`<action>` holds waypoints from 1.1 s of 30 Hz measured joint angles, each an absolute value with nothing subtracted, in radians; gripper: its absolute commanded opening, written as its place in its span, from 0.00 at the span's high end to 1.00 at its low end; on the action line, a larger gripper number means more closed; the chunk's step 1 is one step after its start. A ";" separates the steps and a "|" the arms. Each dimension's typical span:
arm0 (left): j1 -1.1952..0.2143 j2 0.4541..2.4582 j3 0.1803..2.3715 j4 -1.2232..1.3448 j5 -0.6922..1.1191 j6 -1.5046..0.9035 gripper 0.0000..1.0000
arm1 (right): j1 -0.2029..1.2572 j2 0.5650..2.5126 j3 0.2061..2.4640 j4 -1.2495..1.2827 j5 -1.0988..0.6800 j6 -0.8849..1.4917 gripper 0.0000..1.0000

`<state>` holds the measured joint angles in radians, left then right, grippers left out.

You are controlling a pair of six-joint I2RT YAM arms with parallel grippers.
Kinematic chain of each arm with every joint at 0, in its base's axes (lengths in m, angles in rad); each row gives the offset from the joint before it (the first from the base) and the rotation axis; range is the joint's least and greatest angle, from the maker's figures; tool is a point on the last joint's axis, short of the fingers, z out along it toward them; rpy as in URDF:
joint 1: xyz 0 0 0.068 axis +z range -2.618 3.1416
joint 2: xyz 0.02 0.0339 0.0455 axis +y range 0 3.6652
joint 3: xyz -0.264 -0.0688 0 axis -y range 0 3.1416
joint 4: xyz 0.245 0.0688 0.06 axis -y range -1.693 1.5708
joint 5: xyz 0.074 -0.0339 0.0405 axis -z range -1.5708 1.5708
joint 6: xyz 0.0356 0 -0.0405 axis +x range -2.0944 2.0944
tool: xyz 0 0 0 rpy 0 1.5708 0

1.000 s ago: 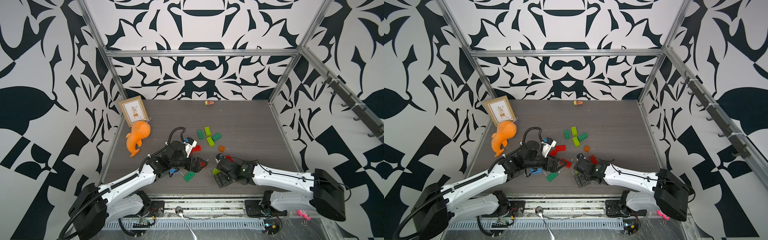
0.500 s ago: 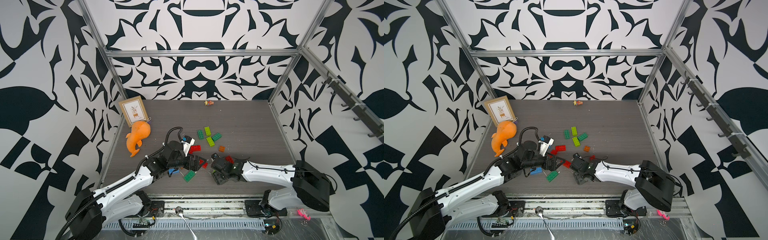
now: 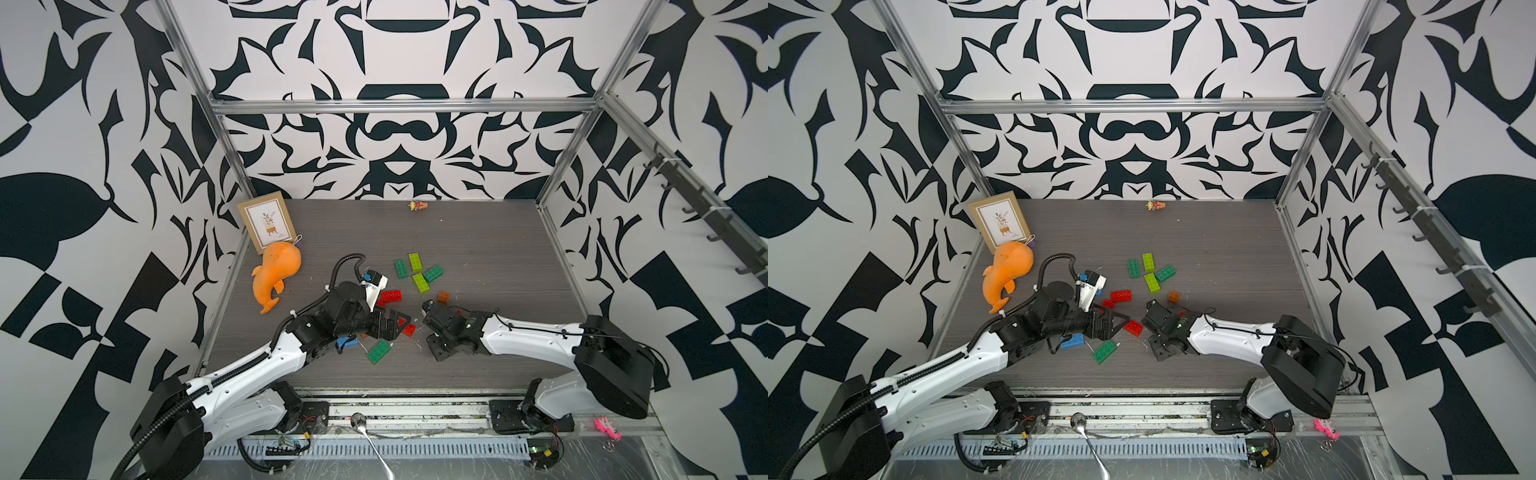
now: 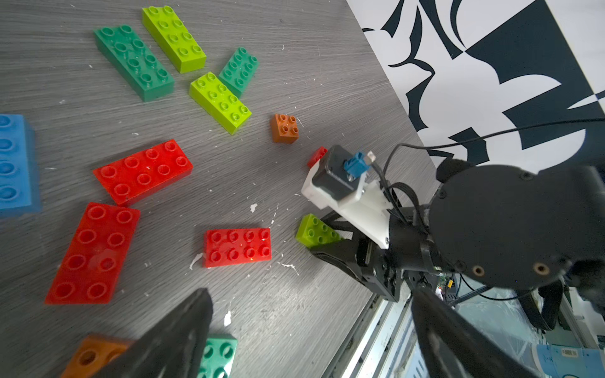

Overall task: Assemble a small pinwheel with lego
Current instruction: Pick up the lego brick from the center of the board, then move the lego brick at the center of the board.

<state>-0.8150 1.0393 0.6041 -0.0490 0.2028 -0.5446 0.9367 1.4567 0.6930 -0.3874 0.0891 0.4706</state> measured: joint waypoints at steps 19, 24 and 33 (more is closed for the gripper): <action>-0.815 0.937 0.565 -0.079 0.047 -0.454 0.01 | 0.833 1.582 0.858 -0.400 0.152 0.555 0.86; -0.815 0.941 0.526 -0.064 0.044 -0.448 0.01 | 0.807 1.642 0.905 -0.410 0.160 0.562 0.86; -0.815 0.949 0.526 -0.041 0.046 -0.445 0.01 | 0.703 1.749 1.015 -0.414 0.147 0.553 0.87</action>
